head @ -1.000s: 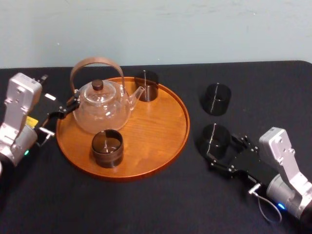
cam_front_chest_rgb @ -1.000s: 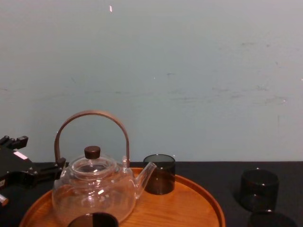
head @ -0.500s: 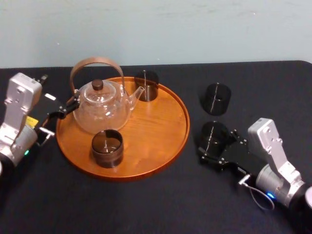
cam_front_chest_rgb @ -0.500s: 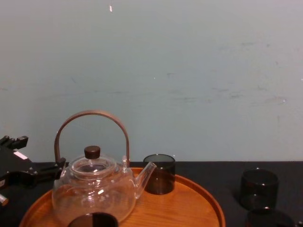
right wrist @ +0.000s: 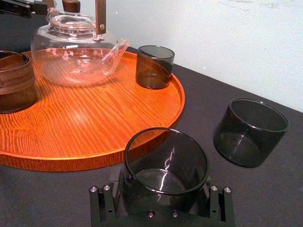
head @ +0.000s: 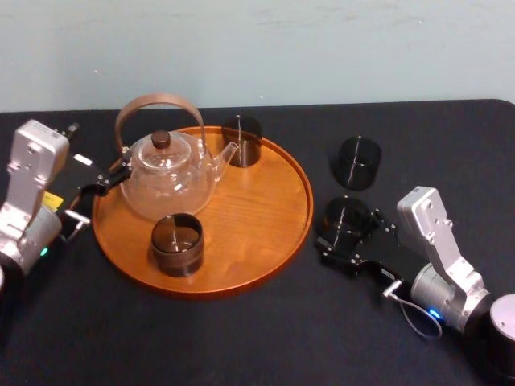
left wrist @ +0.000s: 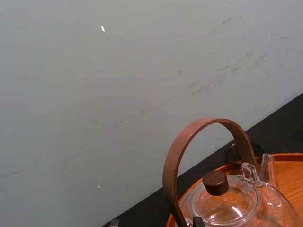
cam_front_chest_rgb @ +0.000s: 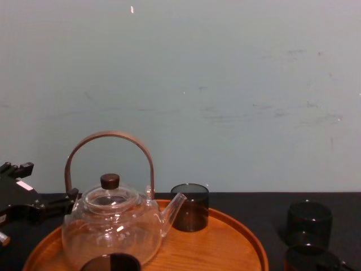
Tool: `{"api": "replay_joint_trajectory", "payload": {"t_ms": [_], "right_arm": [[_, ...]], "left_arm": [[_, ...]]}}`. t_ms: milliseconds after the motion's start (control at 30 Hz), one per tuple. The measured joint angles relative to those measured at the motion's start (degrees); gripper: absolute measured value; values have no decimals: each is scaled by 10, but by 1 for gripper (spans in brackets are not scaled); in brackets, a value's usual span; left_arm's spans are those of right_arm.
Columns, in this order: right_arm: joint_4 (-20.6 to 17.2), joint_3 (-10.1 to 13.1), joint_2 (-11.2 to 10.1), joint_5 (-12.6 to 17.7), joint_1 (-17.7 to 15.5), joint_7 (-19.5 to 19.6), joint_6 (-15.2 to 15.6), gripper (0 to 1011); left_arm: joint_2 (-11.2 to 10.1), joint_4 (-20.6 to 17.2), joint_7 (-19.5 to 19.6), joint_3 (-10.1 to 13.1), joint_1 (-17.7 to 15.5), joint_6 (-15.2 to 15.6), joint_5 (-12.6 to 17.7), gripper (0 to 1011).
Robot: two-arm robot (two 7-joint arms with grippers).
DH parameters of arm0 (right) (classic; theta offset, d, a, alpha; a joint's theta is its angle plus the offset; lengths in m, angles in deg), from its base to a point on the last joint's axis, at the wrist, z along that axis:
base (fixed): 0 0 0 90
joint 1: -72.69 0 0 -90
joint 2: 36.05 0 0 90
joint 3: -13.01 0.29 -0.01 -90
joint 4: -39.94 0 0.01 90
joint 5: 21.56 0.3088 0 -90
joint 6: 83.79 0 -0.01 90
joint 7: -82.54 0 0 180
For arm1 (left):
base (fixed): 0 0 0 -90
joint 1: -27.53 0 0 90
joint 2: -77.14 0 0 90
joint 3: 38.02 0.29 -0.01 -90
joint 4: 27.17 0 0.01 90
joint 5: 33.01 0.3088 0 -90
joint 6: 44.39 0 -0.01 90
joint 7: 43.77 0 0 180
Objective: Pick up the glass from the table and place it on the tray.
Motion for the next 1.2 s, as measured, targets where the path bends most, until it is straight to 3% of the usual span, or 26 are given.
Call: {"api": "replay_joint_trajectory", "payload": {"t_ms": [233,567,1200], "right_arm": [[-2,0,-1,0,-2,0,-1,922],[-7,0,-6,6,-4,-6,-4,920],[-92,-13,-25,6,-7,-2,42,920]], "left_arm": [[0,0,0,0,0,0,0,1010],[0,0,0,0,0,0,0,1010],[0,0,0,0,0,0,0,1010]]}}
